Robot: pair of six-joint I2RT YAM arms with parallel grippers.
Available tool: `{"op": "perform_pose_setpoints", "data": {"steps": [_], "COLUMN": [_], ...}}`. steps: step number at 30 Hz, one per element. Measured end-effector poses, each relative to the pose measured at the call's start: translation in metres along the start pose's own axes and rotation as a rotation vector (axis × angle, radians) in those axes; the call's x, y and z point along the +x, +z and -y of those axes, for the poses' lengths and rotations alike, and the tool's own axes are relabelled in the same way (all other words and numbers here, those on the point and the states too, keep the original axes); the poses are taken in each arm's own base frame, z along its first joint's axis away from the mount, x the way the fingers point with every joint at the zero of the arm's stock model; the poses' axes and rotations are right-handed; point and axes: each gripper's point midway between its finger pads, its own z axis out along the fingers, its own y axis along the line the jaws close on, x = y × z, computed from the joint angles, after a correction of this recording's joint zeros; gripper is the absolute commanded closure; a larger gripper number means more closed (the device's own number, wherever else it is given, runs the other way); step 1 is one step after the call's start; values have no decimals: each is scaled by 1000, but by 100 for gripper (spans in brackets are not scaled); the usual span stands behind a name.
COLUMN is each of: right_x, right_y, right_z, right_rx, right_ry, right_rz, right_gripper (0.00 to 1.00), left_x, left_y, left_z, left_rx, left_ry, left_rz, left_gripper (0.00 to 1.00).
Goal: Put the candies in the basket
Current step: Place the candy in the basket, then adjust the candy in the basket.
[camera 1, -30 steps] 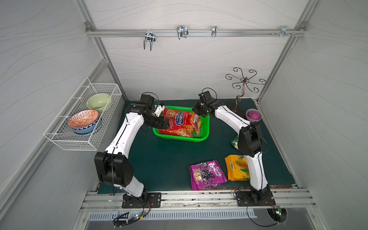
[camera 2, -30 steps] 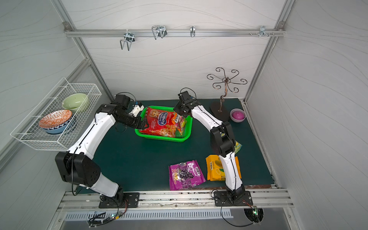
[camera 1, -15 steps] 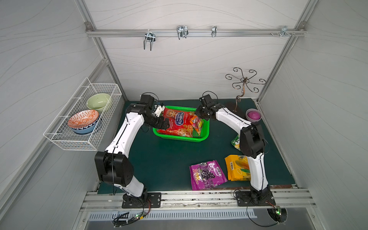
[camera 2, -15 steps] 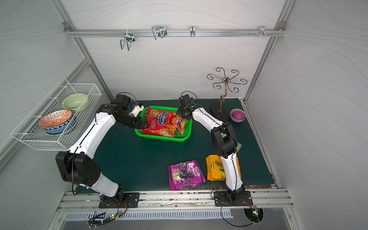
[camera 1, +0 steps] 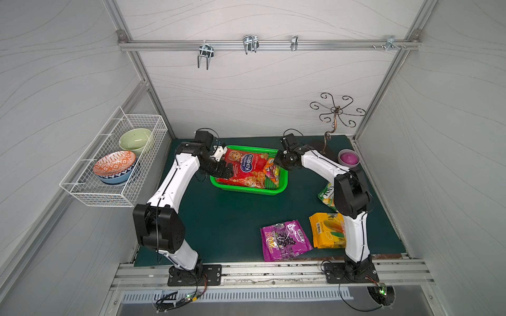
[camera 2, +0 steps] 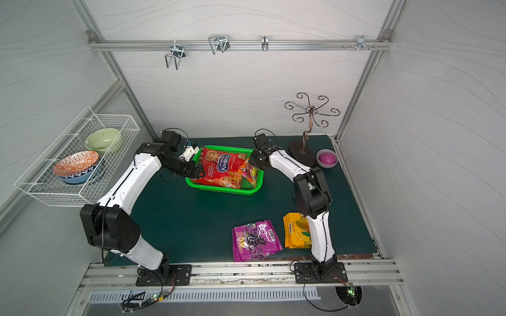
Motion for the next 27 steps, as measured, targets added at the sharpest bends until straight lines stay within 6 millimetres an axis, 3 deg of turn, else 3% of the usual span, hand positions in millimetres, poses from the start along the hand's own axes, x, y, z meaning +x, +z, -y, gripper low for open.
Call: {"op": "perform_pose_setpoints", "data": {"steps": [5, 9, 13, 15, 17, 19, 27], "right_x": [-11, 3, 51, 78, 93, 96, 75], "right_y": [-44, -69, -70, -66, -61, -52, -21], "right_z": [-24, -50, -72, -77, -76, -68, -21], "right_rx": [-64, -128, -133, -110, -79, -35, 191], "right_ry": [-144, -320, -624, -781, -889, -977, -1216], "right_rz": [15, -7, -63, -98, -121, -133, -148], "right_gripper": [42, 42, 32, 17, 2, 1, 1], "left_x": [0, 0, 0, 1, 2, 2, 2], "left_y": [0, 0, 0, 0, 0, 0, 0], "left_z": [0, 0, 0, 0, 0, 0, -1], "left_rx": [0, 0, 0, 0, 0, 0, -8], "left_ry": [0, 0, 0, -1, -2, -2, -2], "left_rz": [0, 0, -1, -4, -6, -7, -8], "left_gripper": [5, 5, 5, 5, 5, 5, 5]}}
